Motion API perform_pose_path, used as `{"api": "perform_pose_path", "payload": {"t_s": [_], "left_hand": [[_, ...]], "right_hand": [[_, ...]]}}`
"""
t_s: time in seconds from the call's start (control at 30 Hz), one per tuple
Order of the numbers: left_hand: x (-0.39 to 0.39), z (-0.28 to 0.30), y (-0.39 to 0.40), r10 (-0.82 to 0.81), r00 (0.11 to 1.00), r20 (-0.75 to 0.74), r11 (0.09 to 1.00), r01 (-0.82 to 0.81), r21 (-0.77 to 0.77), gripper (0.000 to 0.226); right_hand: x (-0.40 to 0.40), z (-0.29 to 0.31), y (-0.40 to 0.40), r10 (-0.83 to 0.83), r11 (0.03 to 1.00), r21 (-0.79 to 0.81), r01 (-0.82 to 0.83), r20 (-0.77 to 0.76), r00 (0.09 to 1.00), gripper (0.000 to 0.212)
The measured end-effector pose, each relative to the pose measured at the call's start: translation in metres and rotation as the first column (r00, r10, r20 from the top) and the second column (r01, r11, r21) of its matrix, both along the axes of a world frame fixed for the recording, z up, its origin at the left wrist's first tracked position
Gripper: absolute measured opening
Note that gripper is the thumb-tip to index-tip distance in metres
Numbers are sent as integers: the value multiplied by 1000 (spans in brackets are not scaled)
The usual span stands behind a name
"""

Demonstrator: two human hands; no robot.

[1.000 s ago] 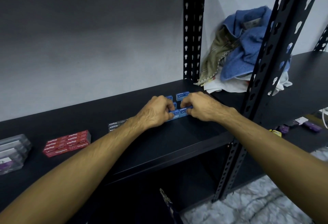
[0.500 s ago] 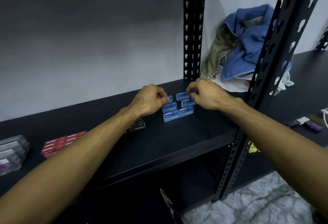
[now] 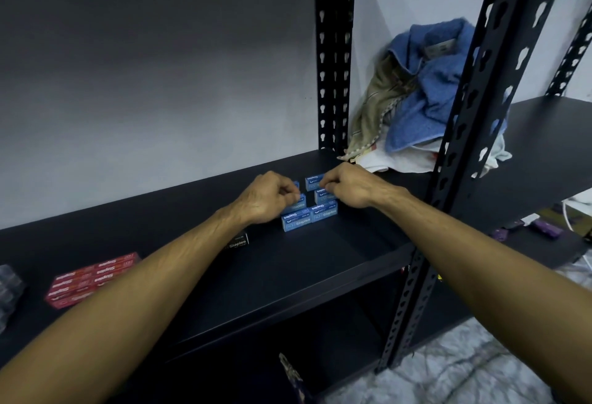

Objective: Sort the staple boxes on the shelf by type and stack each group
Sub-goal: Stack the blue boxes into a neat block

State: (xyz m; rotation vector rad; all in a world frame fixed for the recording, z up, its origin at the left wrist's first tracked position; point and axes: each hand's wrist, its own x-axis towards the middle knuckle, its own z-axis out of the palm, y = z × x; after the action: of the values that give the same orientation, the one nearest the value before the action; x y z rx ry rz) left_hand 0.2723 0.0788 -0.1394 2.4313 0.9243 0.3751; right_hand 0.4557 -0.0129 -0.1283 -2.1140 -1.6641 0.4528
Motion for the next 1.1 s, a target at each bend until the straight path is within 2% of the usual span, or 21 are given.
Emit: {"api": "perform_pose_path", "payload": {"t_s": [0.27, 0.87, 1.0, 1.1], "left_hand": [[-8, -1, 5, 22, 1000, 7, 995, -21, -103, 11], [-11, 2, -7, -21, 999, -26, 989, 17, -147, 15], [-17, 6, -10, -71, 996, -45, 981, 62, -184, 23], [-18, 5, -13, -98, 988, -120, 988, 82, -132, 33]], "right_hand": [[-4, 1, 2, 16, 999, -40, -16, -13, 1000, 29], [-15, 8, -1, 137, 984, -117, -137, -6, 991, 32], [-12, 15, -5, 185, 961, -212, -181, 1, 983, 46], [-12, 15, -7, 238, 942, -257, -217, 56, 970, 54]]}}
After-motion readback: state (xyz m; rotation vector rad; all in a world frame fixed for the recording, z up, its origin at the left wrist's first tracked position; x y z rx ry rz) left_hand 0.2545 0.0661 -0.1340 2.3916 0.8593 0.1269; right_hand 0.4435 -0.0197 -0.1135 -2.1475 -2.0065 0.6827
